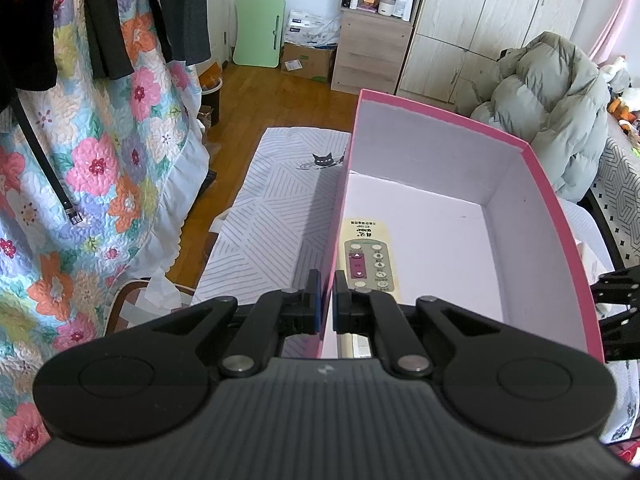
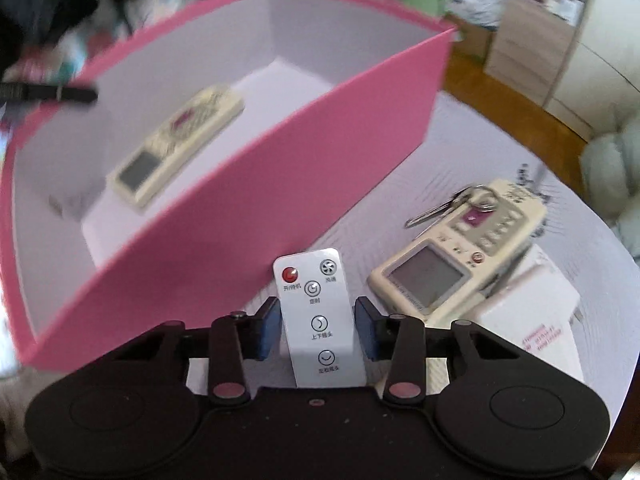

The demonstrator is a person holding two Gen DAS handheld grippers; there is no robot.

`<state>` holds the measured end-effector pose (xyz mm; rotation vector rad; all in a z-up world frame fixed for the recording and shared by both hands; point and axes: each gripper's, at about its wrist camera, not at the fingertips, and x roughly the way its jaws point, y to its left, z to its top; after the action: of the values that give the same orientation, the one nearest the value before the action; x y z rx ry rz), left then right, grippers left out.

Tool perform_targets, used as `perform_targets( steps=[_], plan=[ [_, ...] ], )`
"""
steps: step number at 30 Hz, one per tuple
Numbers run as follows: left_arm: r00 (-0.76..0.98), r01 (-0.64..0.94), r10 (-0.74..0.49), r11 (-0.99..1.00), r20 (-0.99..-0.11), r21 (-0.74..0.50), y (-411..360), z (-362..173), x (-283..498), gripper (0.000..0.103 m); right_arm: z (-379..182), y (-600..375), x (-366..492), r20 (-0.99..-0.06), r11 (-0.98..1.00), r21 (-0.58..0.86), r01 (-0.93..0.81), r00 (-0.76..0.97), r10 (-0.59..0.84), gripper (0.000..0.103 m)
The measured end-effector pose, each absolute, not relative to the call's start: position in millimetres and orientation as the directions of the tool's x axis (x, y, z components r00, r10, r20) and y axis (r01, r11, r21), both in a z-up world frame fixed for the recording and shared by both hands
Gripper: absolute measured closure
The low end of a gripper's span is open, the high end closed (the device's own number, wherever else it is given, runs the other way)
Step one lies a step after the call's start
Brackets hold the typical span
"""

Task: Organize rigid objects
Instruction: 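Move the right gripper back to the table toward the small white fan remote, then grasp the small white fan remote with the right gripper and lift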

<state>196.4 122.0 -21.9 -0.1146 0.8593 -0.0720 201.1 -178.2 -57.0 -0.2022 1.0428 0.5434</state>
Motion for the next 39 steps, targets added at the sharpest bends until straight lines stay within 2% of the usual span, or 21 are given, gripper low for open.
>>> perform_targets(
  steps=[10,12,13,18,21,27,28,32,34,36,37,38,39],
  plan=[
    [0.651,0.015,-0.114,0.99,-0.751,-0.137,122.5,-22.5,195.2,0.099,-44.1,-193.8,183.6,-0.798,0.905,0.115,-0.409,0.505,0.329,0.058],
    [0.651,0.016,-0.114,0.99,-0.75,-0.137,123.0,-22.2,195.1,0.099,-41.5,-193.8,179.0,-0.789,0.911,0.104,-0.399,0.524,0.32,0.082],
    [0.652,0.016,-0.113,0.991,-0.75,-0.136,123.1,-22.2,195.0,0.099,-40.0,-195.7,177.7,-0.785,0.912,0.109,-0.396,0.528,0.323,0.087],
    [0.652,0.016,-0.113,0.991,-0.749,-0.136,122.8,-21.9,194.3,0.099,-39.2,-195.0,172.2,-0.792,0.897,0.132,-0.421,0.499,0.351,0.087],
    [0.652,0.015,-0.113,0.991,-0.749,-0.136,122.7,-21.8,194.1,0.099,-46.2,-194.2,171.9,-0.809,0.903,0.122,-0.413,0.485,0.331,0.083],
    [0.652,0.016,-0.112,0.991,-0.749,-0.135,122.8,-21.7,194.1,0.099,-61.6,-191.6,176.2,-0.817,0.915,0.154,-0.374,0.472,0.331,0.064],
    [0.652,0.016,-0.112,0.991,-0.75,-0.135,122.8,-21.8,194.1,0.099,-64.1,-191.2,178.1,-0.817,0.919,0.157,-0.362,0.475,0.327,0.057],
    [0.652,0.016,-0.112,0.991,-0.749,-0.135,122.9,-21.8,194.0,0.099,-75.7,-186.1,188.9,-0.822,0.929,0.14,-0.343,0.482,0.302,0.048],
    [0.653,0.014,-0.109,0.991,-0.75,-0.132,122.9,-21.9,194.1,0.099,-81.5,-182.0,194.7,-0.823,0.927,0.15,-0.345,0.475,0.31,0.047],
    [0.654,0.01,-0.106,0.991,-0.749,-0.132,124.1,-21.5,193.8,0.099,-81.8,-176.1,194.1,-0.813,0.923,0.09,-0.373,0.508,0.284,0.049],
    [0.652,0.009,-0.111,0.99,-0.75,-0.139,125.0,-21.6,193.9,0.098,-82.3,-174.1,192.8,-0.812,0.922,0.068,-0.381,0.516,0.273,0.05],
    [0.652,0.01,-0.114,0.99,-0.75,-0.142,124.9,-21.1,193.4,0.098,-81.9,-173.3,190.8,-0.808,0.923,0.053,-0.382,0.526,0.264,0.058],
    [0.652,0.01,-0.113,0.99,-0.75,-0.14,124.7,-20.6,193.4,0.098,-81.0,-173.2,189.4,-0.808,0.925,0.05,-0.378,0.529,0.259,0.058]
  ],
)
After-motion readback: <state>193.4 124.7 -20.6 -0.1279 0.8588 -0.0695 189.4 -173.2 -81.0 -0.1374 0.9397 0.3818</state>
